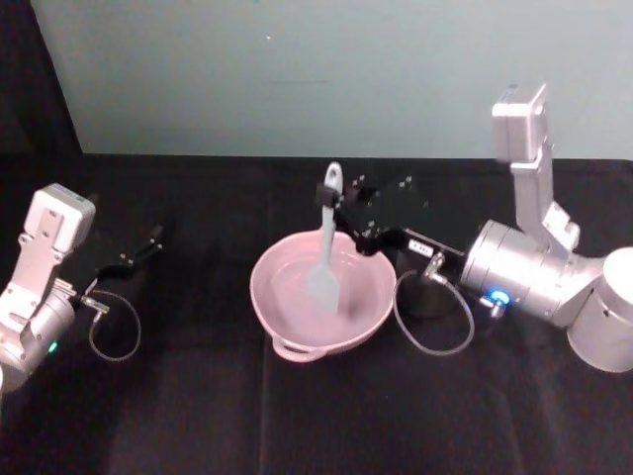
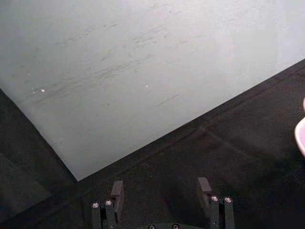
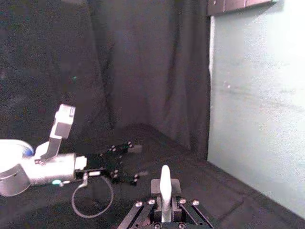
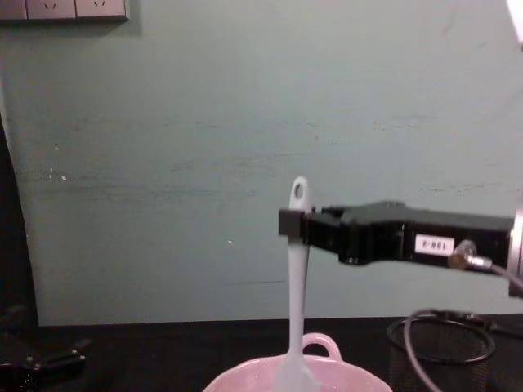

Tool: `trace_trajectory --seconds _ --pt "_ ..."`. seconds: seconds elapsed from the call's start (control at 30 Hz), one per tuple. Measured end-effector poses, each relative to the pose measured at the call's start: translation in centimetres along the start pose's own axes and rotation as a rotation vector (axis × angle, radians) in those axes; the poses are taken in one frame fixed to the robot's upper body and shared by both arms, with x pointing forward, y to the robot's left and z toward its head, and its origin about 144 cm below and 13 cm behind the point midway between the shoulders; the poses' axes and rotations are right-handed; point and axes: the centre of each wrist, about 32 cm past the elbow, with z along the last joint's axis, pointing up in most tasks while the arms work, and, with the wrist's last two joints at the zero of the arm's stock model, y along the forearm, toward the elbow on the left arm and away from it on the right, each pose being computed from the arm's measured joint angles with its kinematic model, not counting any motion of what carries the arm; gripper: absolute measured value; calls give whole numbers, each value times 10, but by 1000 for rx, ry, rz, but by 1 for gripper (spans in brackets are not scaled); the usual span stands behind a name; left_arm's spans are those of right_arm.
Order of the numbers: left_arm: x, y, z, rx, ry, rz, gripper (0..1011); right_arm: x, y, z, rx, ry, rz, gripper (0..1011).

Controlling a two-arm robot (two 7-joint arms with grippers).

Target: Use the one hand to pick up the spoon and stir the clear water in the bowl.

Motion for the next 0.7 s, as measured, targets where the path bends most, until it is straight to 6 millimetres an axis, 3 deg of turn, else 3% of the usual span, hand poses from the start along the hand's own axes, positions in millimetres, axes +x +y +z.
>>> trace_trajectory --seconds 0.4,0.7 --pt "0 0 0 0 0 0 1011 -8 14 -21 -18 62 50 114" --pt "0 0 0 0 0 0 1011 -8 38 -36 -5 66 19 114"
